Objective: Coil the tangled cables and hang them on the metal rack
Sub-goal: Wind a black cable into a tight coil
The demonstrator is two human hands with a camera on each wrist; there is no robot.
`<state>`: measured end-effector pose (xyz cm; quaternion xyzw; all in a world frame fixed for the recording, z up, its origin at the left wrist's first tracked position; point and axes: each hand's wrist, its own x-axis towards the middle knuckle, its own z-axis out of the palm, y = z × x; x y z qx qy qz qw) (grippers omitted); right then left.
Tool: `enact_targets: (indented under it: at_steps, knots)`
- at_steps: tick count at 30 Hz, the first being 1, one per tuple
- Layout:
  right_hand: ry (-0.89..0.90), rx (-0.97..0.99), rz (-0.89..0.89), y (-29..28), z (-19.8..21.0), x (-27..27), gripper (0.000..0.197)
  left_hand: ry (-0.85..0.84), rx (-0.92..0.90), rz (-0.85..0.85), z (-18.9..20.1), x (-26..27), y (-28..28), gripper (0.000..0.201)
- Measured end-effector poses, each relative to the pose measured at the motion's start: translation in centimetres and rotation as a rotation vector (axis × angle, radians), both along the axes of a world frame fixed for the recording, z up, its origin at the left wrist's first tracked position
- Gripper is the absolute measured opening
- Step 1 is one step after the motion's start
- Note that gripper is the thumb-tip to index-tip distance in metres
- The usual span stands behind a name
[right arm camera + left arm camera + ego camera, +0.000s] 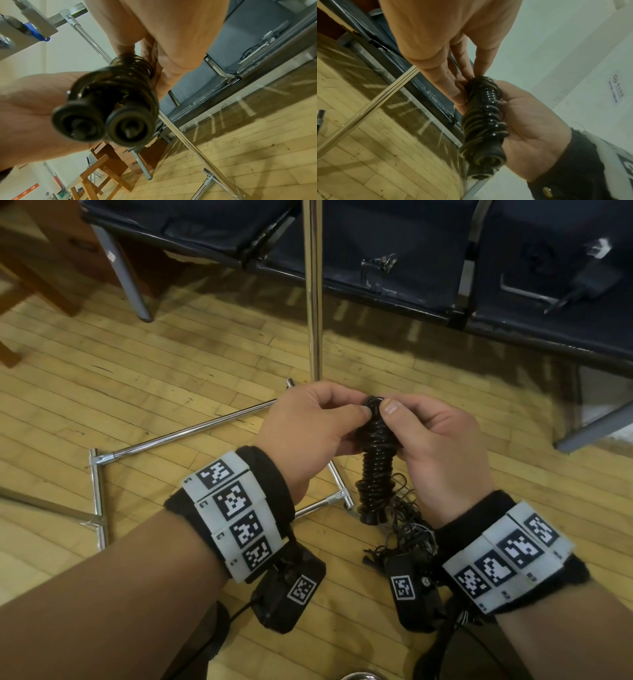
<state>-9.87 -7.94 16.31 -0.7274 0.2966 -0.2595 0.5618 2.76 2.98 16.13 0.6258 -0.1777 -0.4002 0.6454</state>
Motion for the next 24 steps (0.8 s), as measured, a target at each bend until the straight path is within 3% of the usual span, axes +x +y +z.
enact_targets:
  at_steps: [17, 24]
  knots:
    - [-0.045, 0.140, 0.006, 0.59, 0.67, 0.21, 0.015, 0.213, -0.016, -0.036, 0.29, 0.96, 0.31, 0.018]
    - [-0.061, 0.277, -0.003, 0.41, 0.67, 0.12, 0.014, 0.112, -0.007, -0.070, 0.41, 0.86, 0.60, 0.012]
